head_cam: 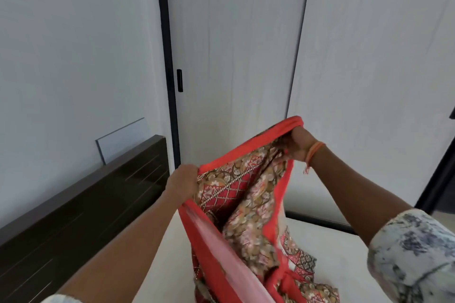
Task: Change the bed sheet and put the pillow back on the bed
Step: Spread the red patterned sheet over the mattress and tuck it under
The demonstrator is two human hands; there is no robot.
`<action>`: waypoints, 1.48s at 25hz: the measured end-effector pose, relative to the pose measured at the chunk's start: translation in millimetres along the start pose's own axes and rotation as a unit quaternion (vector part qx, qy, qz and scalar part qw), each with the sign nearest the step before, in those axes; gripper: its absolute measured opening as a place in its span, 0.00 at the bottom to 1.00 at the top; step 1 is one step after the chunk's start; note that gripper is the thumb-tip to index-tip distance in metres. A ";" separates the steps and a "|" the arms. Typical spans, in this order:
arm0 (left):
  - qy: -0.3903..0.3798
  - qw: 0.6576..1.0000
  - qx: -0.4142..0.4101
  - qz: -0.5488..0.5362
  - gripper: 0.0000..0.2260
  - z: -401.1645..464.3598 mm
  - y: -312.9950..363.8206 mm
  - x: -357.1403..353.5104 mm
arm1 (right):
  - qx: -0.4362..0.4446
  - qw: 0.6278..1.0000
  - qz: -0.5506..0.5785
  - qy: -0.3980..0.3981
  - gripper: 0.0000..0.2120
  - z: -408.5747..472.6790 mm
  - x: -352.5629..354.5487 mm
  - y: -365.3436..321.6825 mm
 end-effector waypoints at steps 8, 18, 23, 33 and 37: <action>0.099 0.857 0.351 -0.366 0.07 27.1 -28.6 13.4 | 0.294 0.941 -0.041 0.165 0.08 2.3 21.2 -130.6; -0.173 0.865 0.074 -0.465 0.12 9.0 109.3 6.3 | 0.189 0.914 -0.351 -0.071 0.35 -58.2 -49.4 102.8; -0.134 0.934 -0.033 -0.329 0.12 -12.0 114.0 -17.2 | 0.342 0.772 -0.523 0.116 0.14 -51.7 -13.1 103.1; -0.070 0.970 0.195 -0.131 0.10 -96.3 14.2 -102.2 | 0.335 0.776 -0.362 0.394 0.11 -50.3 48.9 34.7; -0.049 0.957 0.209 -0.197 0.09 -79.4 4.5 -99.8 | 0.283 0.796 -0.297 0.444 0.13 -45.5 85.0 44.3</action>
Point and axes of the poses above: each hand's wrist, its own z-axis towards the middle knuckle, its own x-axis out of the back of the hand, y = z × x, the point moved 3 cm from there along z, towards the middle knuckle, and after that the axes turned 9 degrees about y, right-handed, at the moved point
